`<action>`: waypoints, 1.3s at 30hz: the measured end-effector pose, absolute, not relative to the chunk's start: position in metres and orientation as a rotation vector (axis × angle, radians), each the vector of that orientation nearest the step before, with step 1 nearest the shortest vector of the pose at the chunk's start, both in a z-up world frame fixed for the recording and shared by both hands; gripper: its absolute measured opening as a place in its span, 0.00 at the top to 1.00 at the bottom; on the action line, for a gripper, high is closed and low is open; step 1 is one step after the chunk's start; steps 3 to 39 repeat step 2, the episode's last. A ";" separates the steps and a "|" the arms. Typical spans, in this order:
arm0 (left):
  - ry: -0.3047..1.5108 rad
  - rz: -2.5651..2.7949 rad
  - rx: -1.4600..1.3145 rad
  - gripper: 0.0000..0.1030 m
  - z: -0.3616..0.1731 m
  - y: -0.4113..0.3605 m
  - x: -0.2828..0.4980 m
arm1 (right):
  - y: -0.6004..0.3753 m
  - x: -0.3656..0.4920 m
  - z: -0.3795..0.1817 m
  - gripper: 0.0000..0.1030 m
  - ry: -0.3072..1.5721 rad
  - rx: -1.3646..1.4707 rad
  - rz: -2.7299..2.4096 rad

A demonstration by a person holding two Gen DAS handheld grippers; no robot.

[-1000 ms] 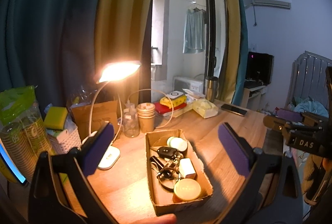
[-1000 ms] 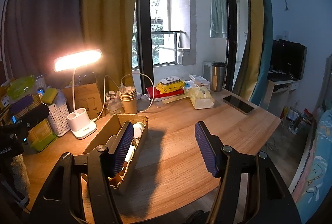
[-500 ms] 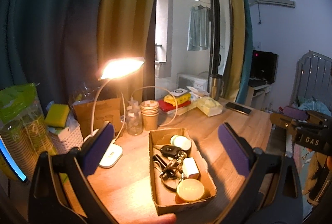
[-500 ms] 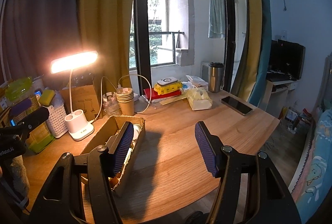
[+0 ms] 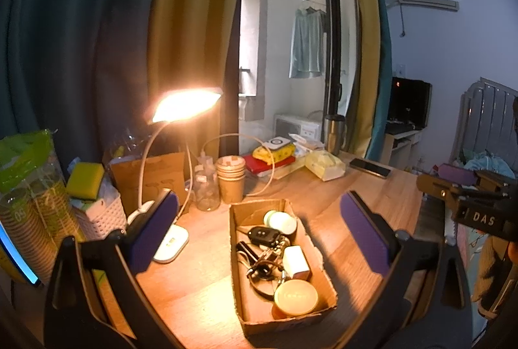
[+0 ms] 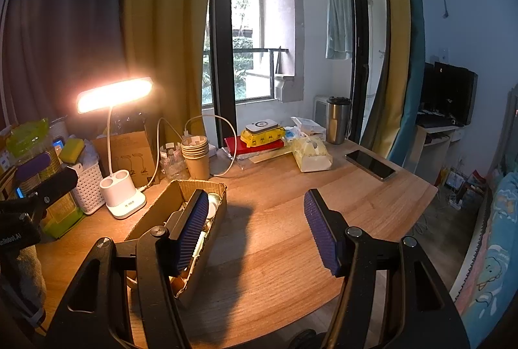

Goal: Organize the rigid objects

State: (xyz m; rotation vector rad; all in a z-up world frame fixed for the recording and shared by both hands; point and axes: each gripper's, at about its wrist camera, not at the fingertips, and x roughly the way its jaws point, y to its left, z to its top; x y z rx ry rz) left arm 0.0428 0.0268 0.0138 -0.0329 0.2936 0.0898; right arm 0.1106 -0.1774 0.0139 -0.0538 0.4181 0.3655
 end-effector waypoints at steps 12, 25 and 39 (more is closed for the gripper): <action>0.298 0.081 -0.036 0.02 0.012 0.027 0.045 | -0.177 0.113 0.014 0.37 0.422 -0.054 0.368; 0.298 0.081 -0.036 0.02 0.012 0.027 0.045 | -0.177 0.113 0.014 0.37 0.422 -0.054 0.368; 0.298 0.081 -0.036 0.02 0.012 0.027 0.045 | -0.177 0.113 0.014 0.37 0.422 -0.054 0.368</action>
